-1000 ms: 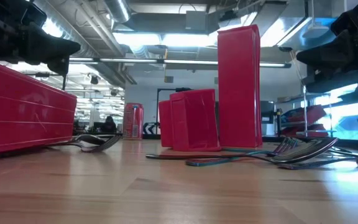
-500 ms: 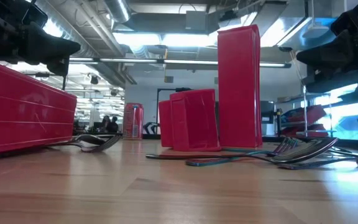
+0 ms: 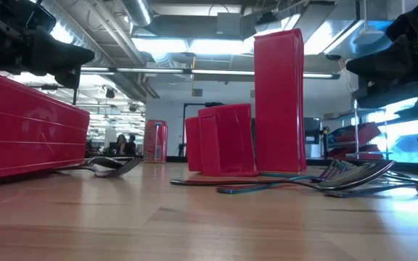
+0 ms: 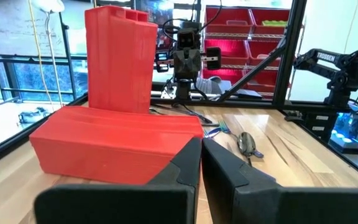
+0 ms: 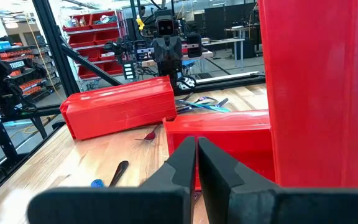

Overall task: Sort silverware
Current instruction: Move the bottom red bin

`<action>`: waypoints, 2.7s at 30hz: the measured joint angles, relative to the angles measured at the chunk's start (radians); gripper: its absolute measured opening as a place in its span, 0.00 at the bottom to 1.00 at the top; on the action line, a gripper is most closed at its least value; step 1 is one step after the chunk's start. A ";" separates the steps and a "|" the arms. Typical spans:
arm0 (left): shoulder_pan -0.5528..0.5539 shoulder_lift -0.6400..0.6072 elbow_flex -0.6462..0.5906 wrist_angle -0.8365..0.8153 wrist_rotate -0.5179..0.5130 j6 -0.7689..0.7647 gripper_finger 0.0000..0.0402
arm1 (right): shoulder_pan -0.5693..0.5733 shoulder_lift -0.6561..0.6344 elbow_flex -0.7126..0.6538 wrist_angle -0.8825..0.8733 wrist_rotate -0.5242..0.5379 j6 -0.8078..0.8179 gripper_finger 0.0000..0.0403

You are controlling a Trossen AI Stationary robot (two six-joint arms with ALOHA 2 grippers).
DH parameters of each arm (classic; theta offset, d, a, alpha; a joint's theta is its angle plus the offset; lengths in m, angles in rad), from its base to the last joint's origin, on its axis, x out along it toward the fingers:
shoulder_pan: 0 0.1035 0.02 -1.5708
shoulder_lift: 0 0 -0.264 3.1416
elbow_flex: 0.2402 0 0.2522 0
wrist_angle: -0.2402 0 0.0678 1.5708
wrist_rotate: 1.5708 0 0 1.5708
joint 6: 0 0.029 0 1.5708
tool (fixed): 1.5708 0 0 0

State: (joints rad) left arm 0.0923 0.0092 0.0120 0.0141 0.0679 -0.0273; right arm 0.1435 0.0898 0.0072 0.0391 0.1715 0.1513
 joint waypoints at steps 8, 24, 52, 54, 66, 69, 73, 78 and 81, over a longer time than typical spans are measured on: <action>0.000 0.000 0.000 -0.002 -0.010 0.000 0.00 | 0.000 0.000 0.000 0.000 0.000 0.000 0.00; 0.003 0.000 0.135 0.245 -0.013 -0.337 0.00 | 0.000 0.000 0.000 0.000 0.000 0.000 0.00; -0.438 0.766 1.112 -1.205 -0.105 -0.540 0.00 | 0.000 0.000 0.000 0.000 0.000 0.000 0.00; -0.512 0.770 1.098 -1.301 -0.102 -0.686 0.00 | 0.000 0.000 0.000 0.000 0.000 0.000 0.00; -0.903 0.904 0.759 -1.020 -0.074 -1.114 0.00 | 0.000 0.000 0.000 0.000 0.000 0.000 0.00; -0.976 0.951 0.694 -0.958 -0.083 -1.192 0.00 | 0.000 0.000 0.000 0.000 0.000 0.000 0.00; -1.045 1.013 0.637 -0.918 -0.153 -1.267 0.00 | 0.000 0.000 0.000 0.000 0.000 0.000 0.00; -1.101 1.066 0.632 -0.796 -0.302 -1.221 0.00 | 0.000 0.000 0.000 0.000 0.000 0.000 0.00; -1.135 1.097 0.632 -0.743 -0.387 -1.141 0.00 | 0.000 0.000 0.000 0.000 0.000 0.000 0.00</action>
State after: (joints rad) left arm -1.0425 1.1058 0.6445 -0.7293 -0.3191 -1.1681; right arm 0.1433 0.0898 0.0074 0.0391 0.1715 0.1513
